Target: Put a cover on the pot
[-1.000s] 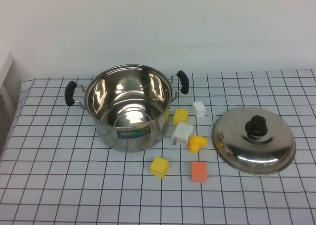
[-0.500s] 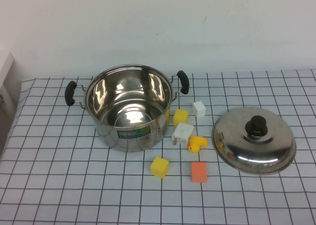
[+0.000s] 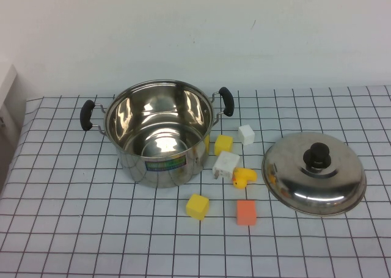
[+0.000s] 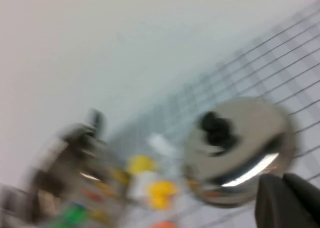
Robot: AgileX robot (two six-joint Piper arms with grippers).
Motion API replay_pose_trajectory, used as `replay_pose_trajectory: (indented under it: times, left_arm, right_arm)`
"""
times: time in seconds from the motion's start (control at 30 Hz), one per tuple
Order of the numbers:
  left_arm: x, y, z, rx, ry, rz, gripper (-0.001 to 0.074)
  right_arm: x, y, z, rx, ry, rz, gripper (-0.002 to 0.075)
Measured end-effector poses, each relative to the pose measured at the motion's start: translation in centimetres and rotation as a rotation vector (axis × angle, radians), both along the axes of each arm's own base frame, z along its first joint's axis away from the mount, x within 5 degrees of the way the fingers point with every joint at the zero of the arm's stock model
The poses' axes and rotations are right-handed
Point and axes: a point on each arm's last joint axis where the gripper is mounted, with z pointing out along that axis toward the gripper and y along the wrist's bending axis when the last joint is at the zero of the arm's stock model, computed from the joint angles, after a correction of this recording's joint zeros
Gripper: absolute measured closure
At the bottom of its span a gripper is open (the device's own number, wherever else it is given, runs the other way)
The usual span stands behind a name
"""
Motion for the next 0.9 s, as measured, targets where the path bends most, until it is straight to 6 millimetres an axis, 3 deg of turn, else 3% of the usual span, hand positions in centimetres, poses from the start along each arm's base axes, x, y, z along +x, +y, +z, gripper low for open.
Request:
replay_pose_trajectory:
  times: [0.1, 0.17, 0.33, 0.63, 0.9]
  left_arm:
    - [0.0, 0.0, 0.0, -0.002, 0.0, 0.001, 0.0738]
    - [0.0, 0.0, 0.0, -0.005, 0.0, 0.001, 0.0738]
    - [0.0, 0.0, 0.0, -0.003, 0.0, 0.001, 0.0738]
    - [0.0, 0.0, 0.0, -0.003, 0.0, 0.001, 0.0738]
    - [0.0, 0.0, 0.0, -0.003, 0.0, 0.001, 0.0738]
  right_arm:
    - [0.0, 0.2, 0.4, 0.161, -0.027, -0.003, 0.0728]
    - [0.1, 0.2, 0.5, 0.163, -0.041, -0.003, 0.0728]
    - [0.1, 0.1, 0.6, -0.053, -0.073, 0.018, 0.0728]
    - [0.1, 0.0, 0.6, -0.25, -0.098, 0.047, 0.0728]
    - [0.6, 0.4, 4.6, -0.481, -0.113, 0.137, 0.0728]
